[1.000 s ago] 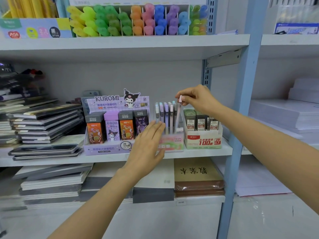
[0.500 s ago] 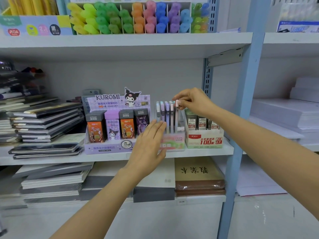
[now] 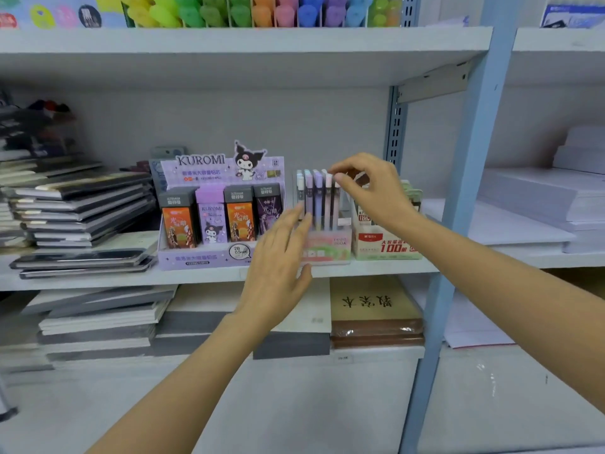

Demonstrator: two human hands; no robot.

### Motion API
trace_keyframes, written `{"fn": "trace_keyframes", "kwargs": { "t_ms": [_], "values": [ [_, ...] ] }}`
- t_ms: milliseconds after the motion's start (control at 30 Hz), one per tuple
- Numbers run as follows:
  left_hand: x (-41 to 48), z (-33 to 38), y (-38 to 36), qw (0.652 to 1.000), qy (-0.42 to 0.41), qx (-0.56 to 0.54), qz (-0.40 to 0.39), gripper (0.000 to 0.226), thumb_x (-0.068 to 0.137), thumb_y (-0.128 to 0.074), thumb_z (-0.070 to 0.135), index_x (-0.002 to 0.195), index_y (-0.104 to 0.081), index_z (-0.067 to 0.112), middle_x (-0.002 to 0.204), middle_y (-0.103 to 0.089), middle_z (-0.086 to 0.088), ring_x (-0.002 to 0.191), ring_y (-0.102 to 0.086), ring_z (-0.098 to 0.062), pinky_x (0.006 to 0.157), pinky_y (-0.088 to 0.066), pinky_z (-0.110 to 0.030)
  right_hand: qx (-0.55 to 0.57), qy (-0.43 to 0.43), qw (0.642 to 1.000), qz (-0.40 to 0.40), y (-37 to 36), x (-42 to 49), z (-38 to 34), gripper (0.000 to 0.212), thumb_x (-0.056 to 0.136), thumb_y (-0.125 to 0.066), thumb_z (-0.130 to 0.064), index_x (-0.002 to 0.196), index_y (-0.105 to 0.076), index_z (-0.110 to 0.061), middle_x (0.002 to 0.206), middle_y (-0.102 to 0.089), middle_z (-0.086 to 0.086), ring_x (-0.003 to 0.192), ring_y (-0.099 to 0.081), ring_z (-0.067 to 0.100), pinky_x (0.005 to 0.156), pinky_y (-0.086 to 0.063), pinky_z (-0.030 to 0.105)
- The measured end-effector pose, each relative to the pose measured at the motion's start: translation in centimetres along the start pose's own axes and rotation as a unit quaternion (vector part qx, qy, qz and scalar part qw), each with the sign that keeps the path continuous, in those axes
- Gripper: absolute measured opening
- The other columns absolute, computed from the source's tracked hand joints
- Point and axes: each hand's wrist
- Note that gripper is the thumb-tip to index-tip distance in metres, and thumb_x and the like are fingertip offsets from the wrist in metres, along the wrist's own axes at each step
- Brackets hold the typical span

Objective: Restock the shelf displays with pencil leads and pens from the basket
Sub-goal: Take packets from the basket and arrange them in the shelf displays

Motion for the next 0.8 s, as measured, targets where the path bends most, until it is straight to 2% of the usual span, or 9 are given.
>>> {"fn": "trace_keyframes", "kwargs": {
  "t_ms": [100, 167, 300, 367, 433, 500, 600, 700, 800],
  "values": [
    [-4.2, -0.1, -2.1, 0.996, 0.017, -0.013, 0.081, 0.06, 0.078, -0.065, 0.001, 0.136, -0.05, 0.004, 0.137, -0.049, -0.015, 0.125, -0.046, -0.032, 0.103, -0.039, -0.042, 0.104, 0.044, 0.992, -0.054, -2.1, -5.1, -2.1, 0.015, 0.095, -0.058, -0.015, 0.097, -0.072, -0.007, 0.082, -0.068, 0.0, 0.067, -0.062, 0.01, 0.063, -0.051, 0.022],
    [-8.3, -0.5, -4.3, 0.996, 0.051, -0.019, 0.071, 0.051, 0.077, -0.064, 0.001, 0.127, -0.057, 0.005, 0.125, -0.055, -0.014, 0.113, -0.05, -0.03, 0.095, -0.039, -0.037, 0.149, 0.038, 0.978, -0.144, -4.7, -9.1, -2.7, 0.016, 0.095, -0.058, -0.016, 0.092, -0.071, -0.009, 0.076, -0.067, -0.002, 0.062, -0.06, 0.009, 0.058, -0.049, 0.022],
    [-17.4, -1.4, -9.6, 0.991, 0.11, -0.04, -0.061, 0.033, 0.072, -0.068, -0.005, 0.104, -0.062, 0.001, 0.101, -0.06, -0.013, 0.087, -0.056, -0.032, 0.073, -0.041, -0.036, 0.166, -0.055, 0.931, -0.32, -12.0, -18.3, -0.8, 0.018, 0.096, -0.057, -0.022, 0.087, -0.071, -0.013, 0.071, -0.068, -0.004, 0.056, -0.061, 0.008, 0.055, -0.052, 0.024],
    [-22.1, -1.9, -12.1, 0.976, 0.149, -0.068, -0.143, 0.031, 0.071, -0.07, -0.008, 0.101, -0.064, 0.0, 0.1, -0.062, -0.015, 0.085, -0.059, -0.035, 0.07, -0.045, -0.041, 0.164, -0.11, 0.897, -0.396, -16.0, -23.3, 1.0, 0.019, 0.096, -0.058, -0.024, 0.089, -0.072, -0.012, 0.07, -0.068, -0.003, 0.053, -0.06, 0.007, 0.056, -0.053, 0.023],
    [-26.7, -2.2, -14.4, 0.951, 0.192, -0.097, -0.221, 0.033, 0.076, -0.068, -0.006, 0.108, -0.064, 0.001, 0.11, -0.063, -0.015, 0.095, -0.061, -0.036, 0.078, -0.048, -0.043, 0.157, -0.165, 0.857, -0.463, -19.7, -28.5, 3.0, 0.018, 0.096, -0.058, -0.025, 0.091, -0.07, -0.013, 0.074, -0.069, -0.001, 0.057, -0.061, 0.008, 0.061, -0.053, 0.024],
    [-30.9, -2.2, -16.5, 0.922, 0.227, -0.101, -0.298, 0.036, 0.087, -0.061, 0.003, 0.123, -0.059, 0.004, 0.131, -0.055, -0.015, 0.119, -0.053, -0.035, 0.095, -0.042, -0.042, 0.128, -0.205, 0.82, -0.519, -22.8, -33.7, 5.0, 0.017, 0.096, -0.058, -0.027, 0.093, -0.07, -0.014, 0.083, -0.07, 0.001, 0.069, -0.064, 0.013, 0.07, -0.055, 0.033],
    [-36.2, -2.0, -18.7, 0.869, 0.268, -0.068, -0.411, 0.047, 0.103, -0.038, 0.024, 0.148, -0.031, 0.012, 0.161, -0.018, -0.007, 0.148, -0.019, -0.02, 0.116, -0.021, -0.032, 0.071, -0.238, 0.741, -0.624, -25.9, -41.3, 7.0, 0.024, 0.095, -0.058, -0.031, 0.107, -0.064, -0.011, 0.102, -0.068, 0.007, 0.091, -0.063, 0.024, 0.078, -0.051, 0.037],
    [-39.8, -1.9, -19.6, 0.835, 0.283, -0.086, -0.464, 0.055, 0.106, -0.03, 0.027, 0.154, -0.01, 0.01, 0.162, 0.006, -0.004, 0.151, 0.002, -0.021, 0.12, -0.008, -0.027, 0.049, -0.297, 0.675, -0.674, -26.9, -47.7, 7.4, 0.044, 0.091, -0.062, -0.036, 0.126, -0.05, -0.012, 0.124, -0.057, 0.01, 0.109, -0.056, 0.027, 0.087, -0.047, 0.034],
    [-41.6, -1.7, -19.9, 0.844, 0.248, -0.107, -0.463, 0.061, 0.1, -0.049, 0.012, 0.149, -0.017, -0.005, 0.158, 0.001, -0.016, 0.147, -0.003, -0.04, 0.121, -0.017, -0.043, 0.007, -0.338, 0.674, -0.656, -27.1, -52.1, 6.6, 0.068, 0.083, -0.07, -0.045, 0.135, -0.041, -0.012, 0.134, -0.043, 0.009, 0.118, -0.046, 0.025, 0.096, -0.044, 0.039]
  ]
}}
Point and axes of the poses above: each hand's wrist, its own x-axis towards the middle knuckle, its own y-axis out of the back of the hand, z = x × y
